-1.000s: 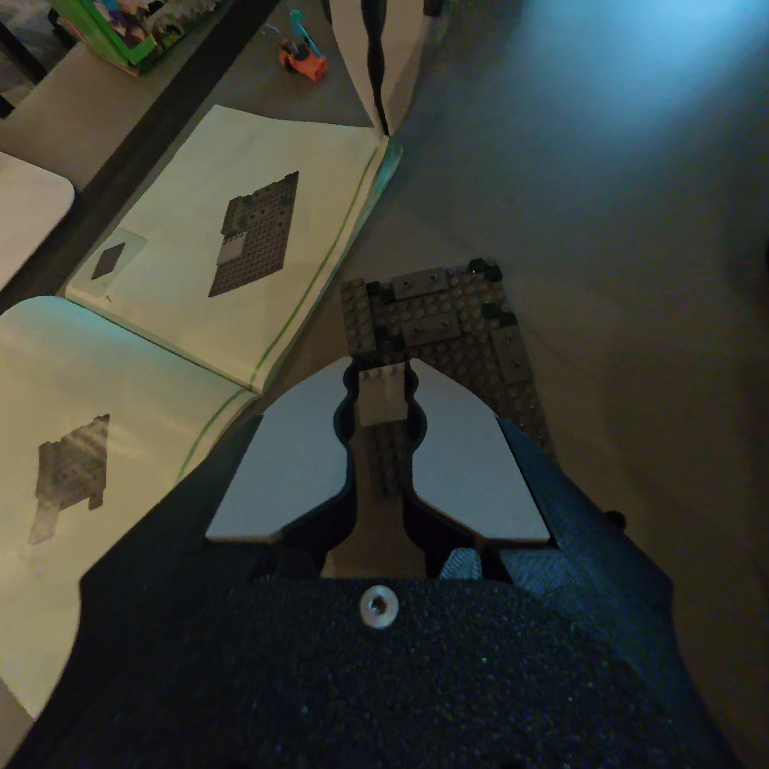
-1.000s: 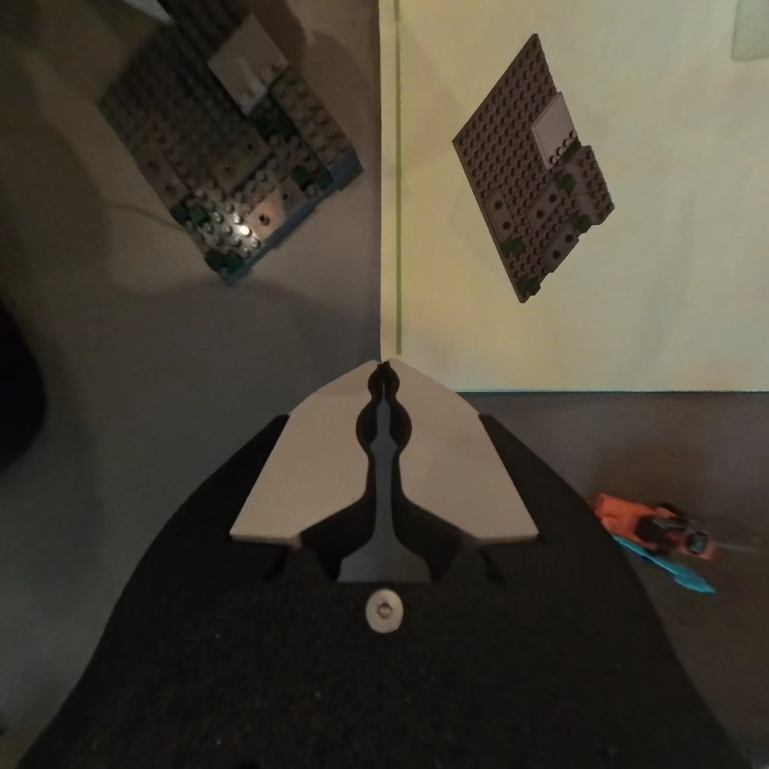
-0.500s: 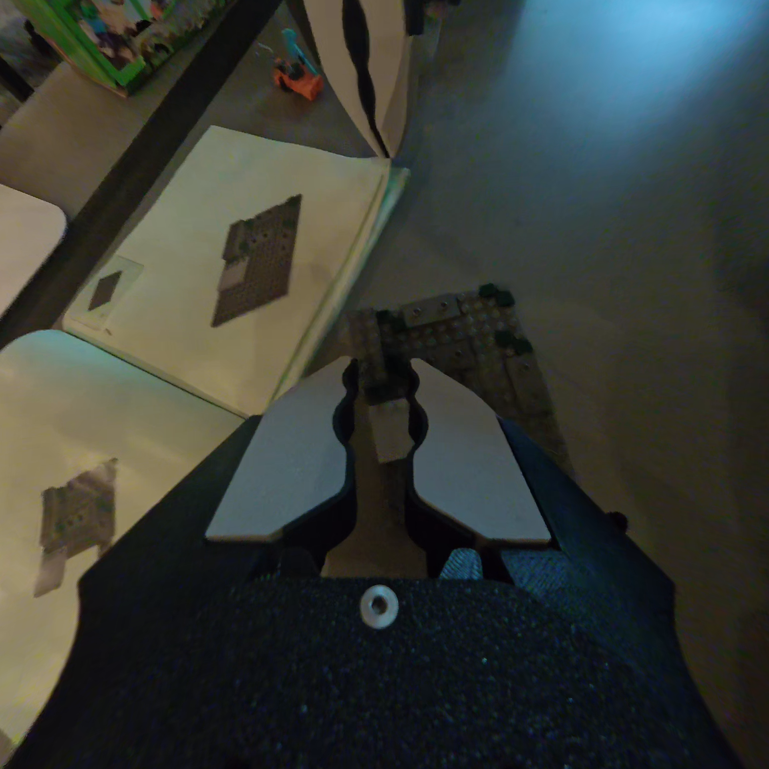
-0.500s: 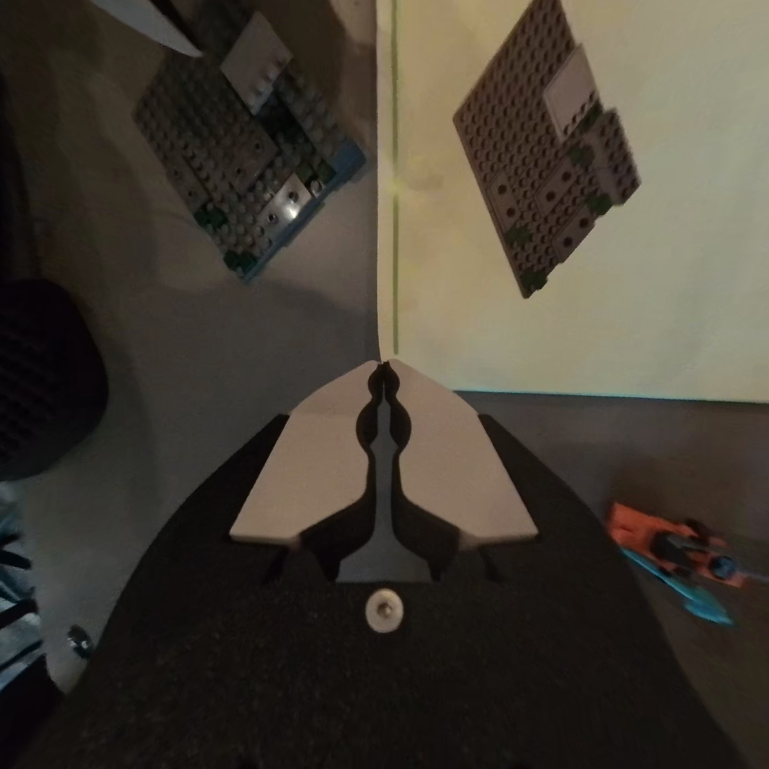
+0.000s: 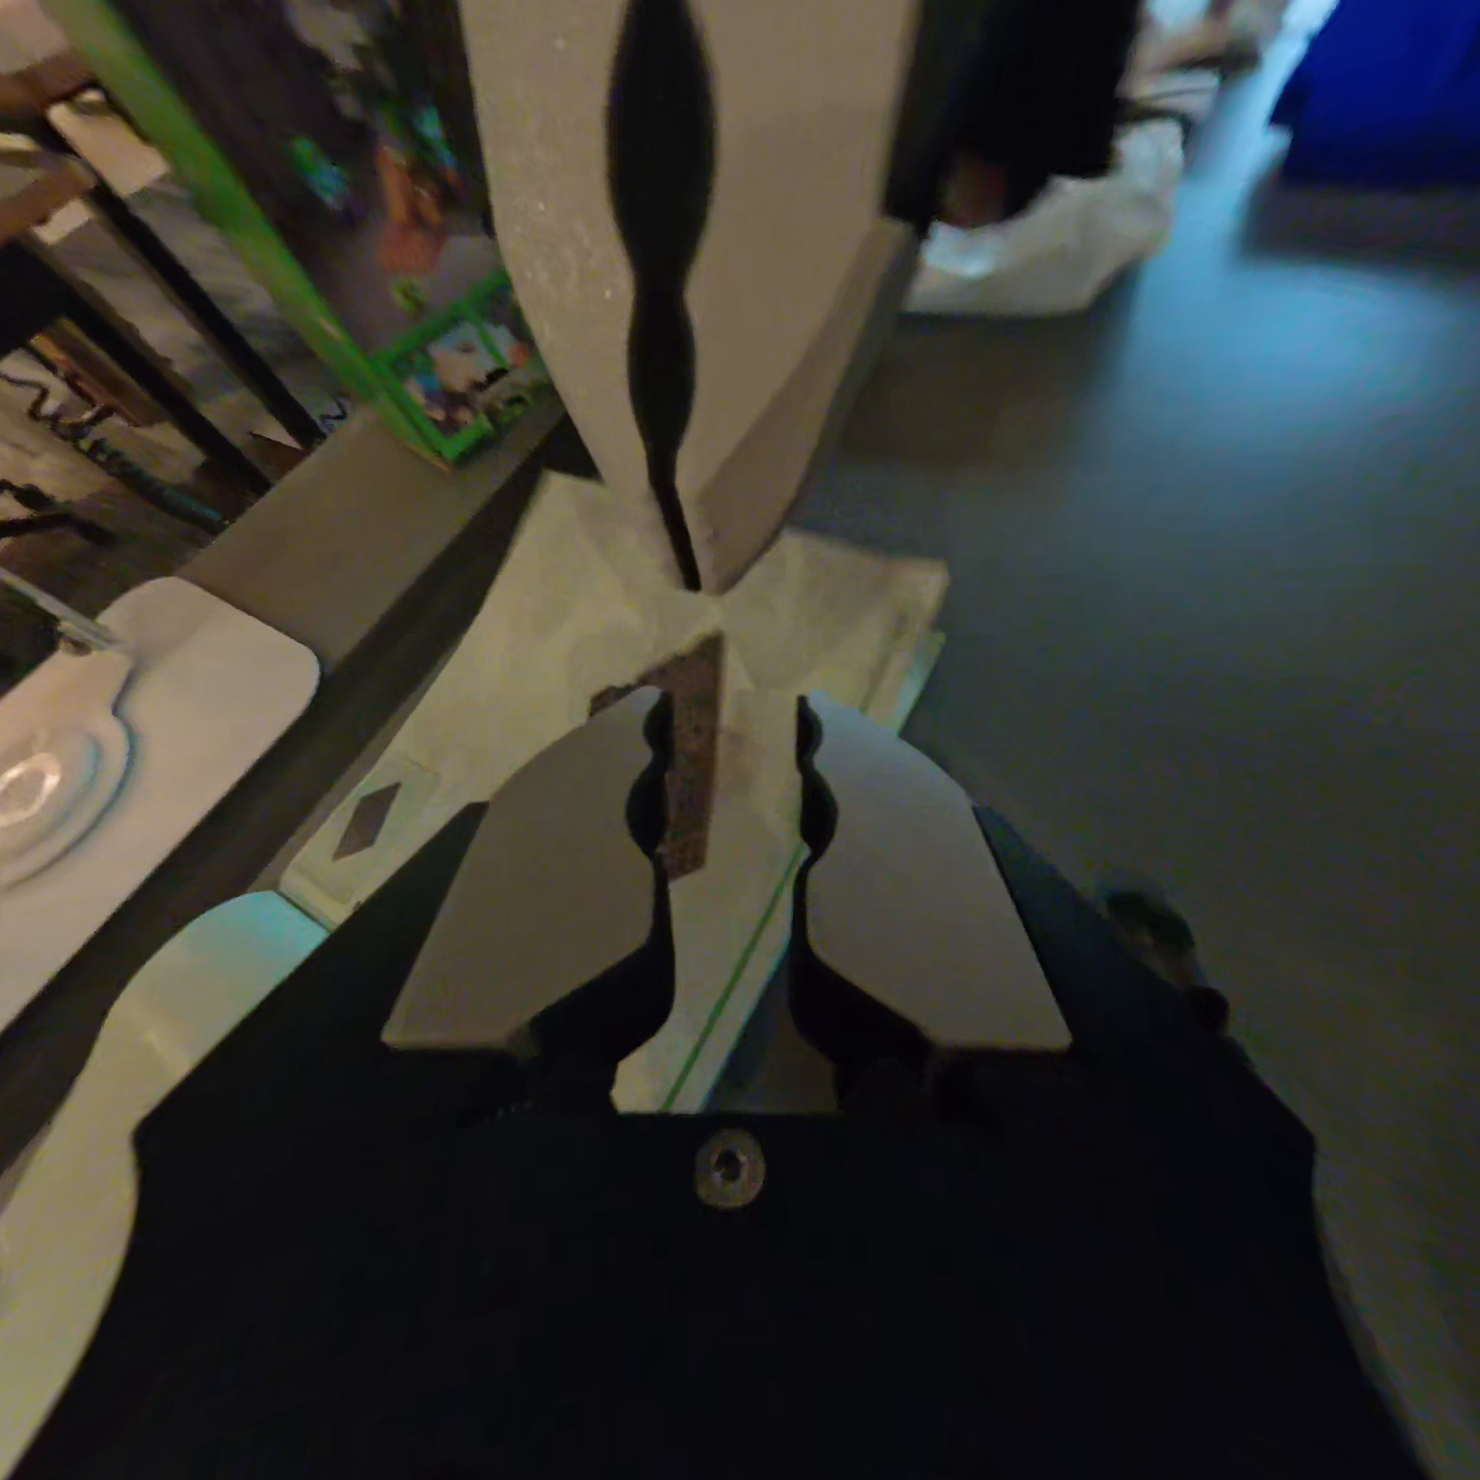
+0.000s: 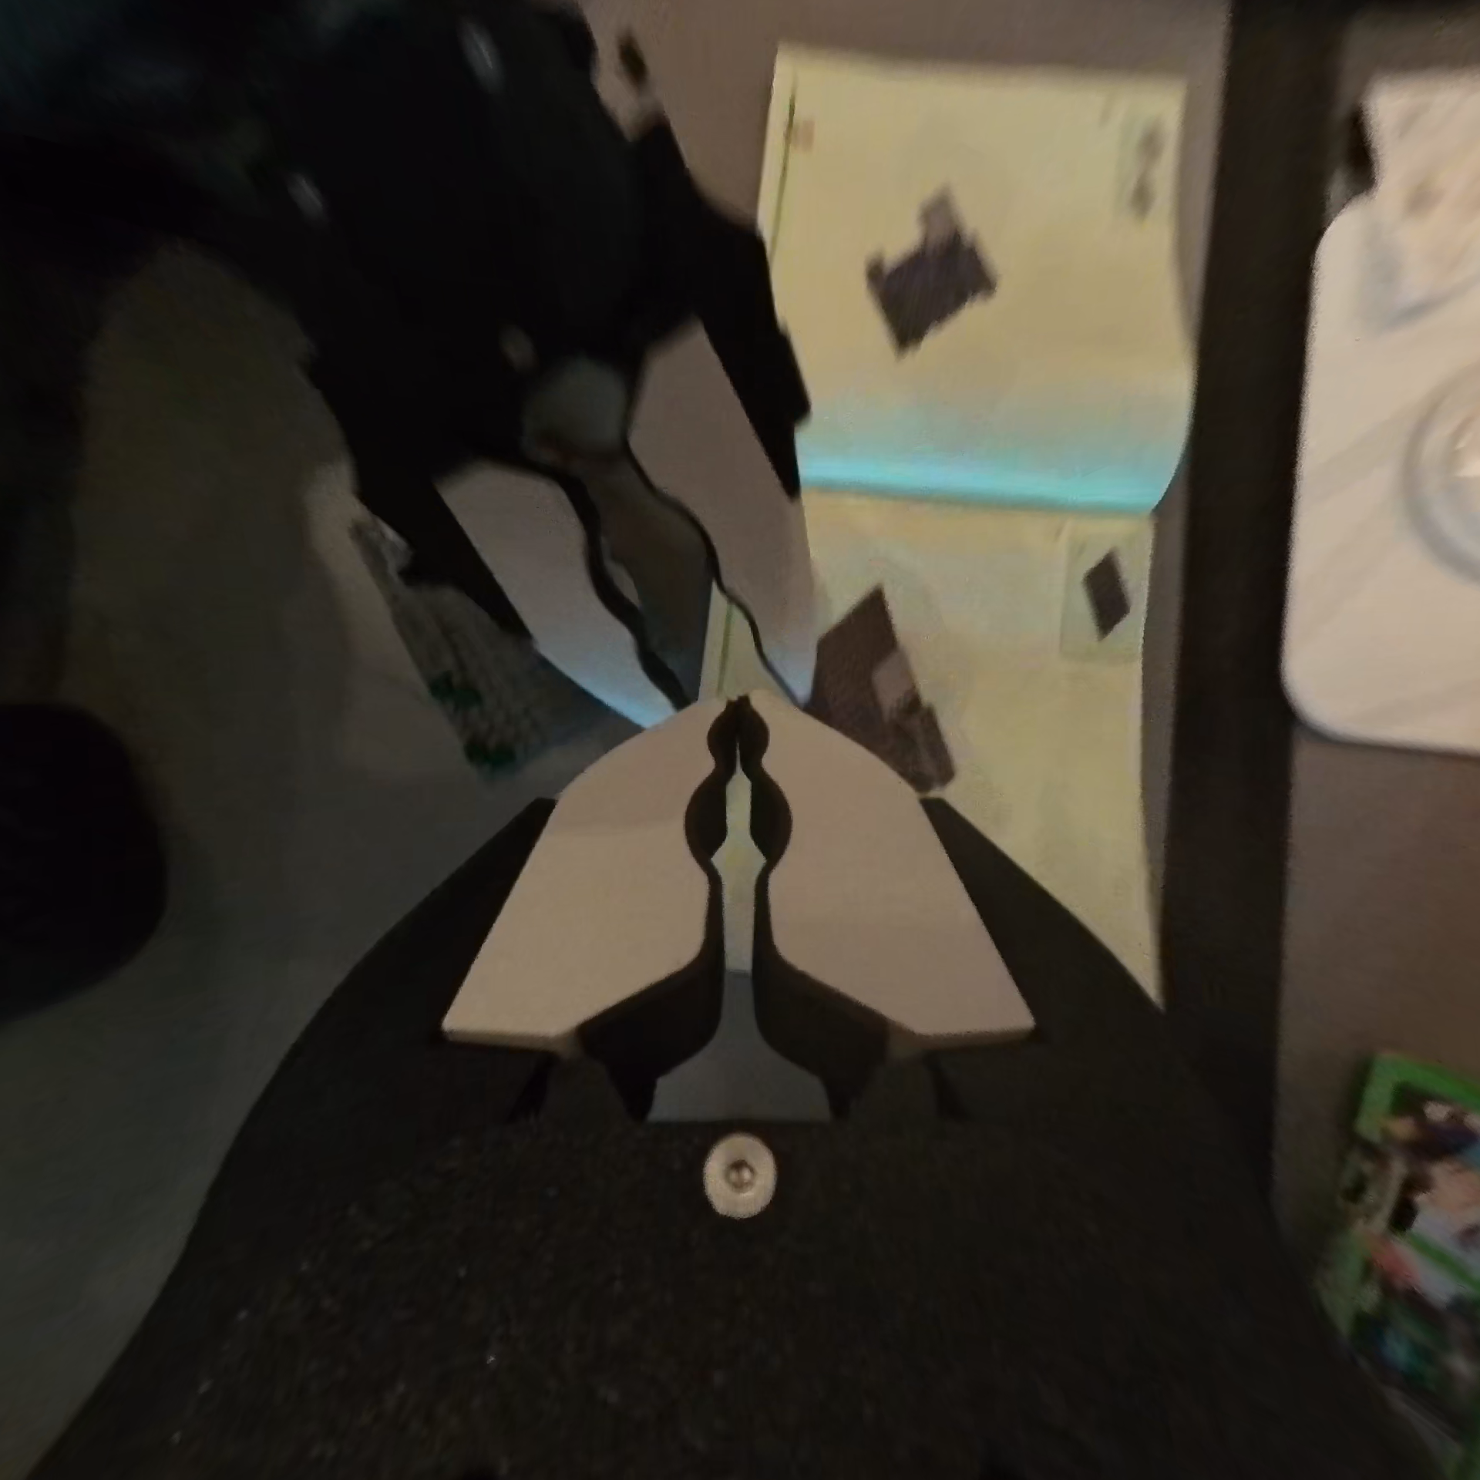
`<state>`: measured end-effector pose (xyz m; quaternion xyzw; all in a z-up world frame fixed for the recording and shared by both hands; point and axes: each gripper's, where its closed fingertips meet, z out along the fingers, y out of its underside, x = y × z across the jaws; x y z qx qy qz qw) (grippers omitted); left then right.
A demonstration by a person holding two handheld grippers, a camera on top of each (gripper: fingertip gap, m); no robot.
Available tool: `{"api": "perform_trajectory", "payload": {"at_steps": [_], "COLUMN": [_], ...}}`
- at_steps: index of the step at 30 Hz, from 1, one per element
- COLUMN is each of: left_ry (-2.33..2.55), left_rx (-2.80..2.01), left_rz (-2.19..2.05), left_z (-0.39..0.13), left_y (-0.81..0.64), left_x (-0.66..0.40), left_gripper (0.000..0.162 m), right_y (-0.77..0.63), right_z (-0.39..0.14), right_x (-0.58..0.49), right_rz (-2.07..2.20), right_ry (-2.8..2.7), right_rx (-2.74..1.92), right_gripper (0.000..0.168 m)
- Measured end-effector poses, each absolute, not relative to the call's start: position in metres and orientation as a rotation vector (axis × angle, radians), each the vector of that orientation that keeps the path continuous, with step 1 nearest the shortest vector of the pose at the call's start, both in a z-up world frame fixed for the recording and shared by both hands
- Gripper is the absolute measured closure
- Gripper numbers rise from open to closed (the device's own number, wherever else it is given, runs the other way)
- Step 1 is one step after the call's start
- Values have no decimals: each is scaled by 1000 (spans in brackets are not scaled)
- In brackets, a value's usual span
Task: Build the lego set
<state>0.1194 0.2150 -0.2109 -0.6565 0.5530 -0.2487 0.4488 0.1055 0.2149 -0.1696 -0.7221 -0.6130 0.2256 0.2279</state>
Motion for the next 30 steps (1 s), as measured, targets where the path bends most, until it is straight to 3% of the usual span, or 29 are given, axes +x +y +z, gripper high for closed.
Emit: {"api": "perform_trajectory", "payload": {"at_steps": [7, 14, 17, 25, 30], "left_ry": [1370, 1405, 1423, 1439, 1443], "left_rx": [-1682, -1697, -1697, -1700, -1706], "left_rz": [-616, -610, -591, -580, -578], "left_z": [-220, -226, -229, -230, -232], "left_y": [221, 216, 213, 207, 207], "left_x": [121, 109, 105, 101, 98], "left_gripper": [133, 134, 135, 135, 135], "right_y": [213, 183, 184, 187, 179], "right_z": [-183, -268, -279, -283, -285], "right_x": [129, 177, 179, 183, 179], "right_rz": [425, 327, 306, 310, 339], "right_ry": [-1757, -1813, -1805, -1828, -1868], "right_rx": [-2021, -2123, -2103, -2106, -2106], "right_gripper": [168, 133, 135, 168, 157]}}
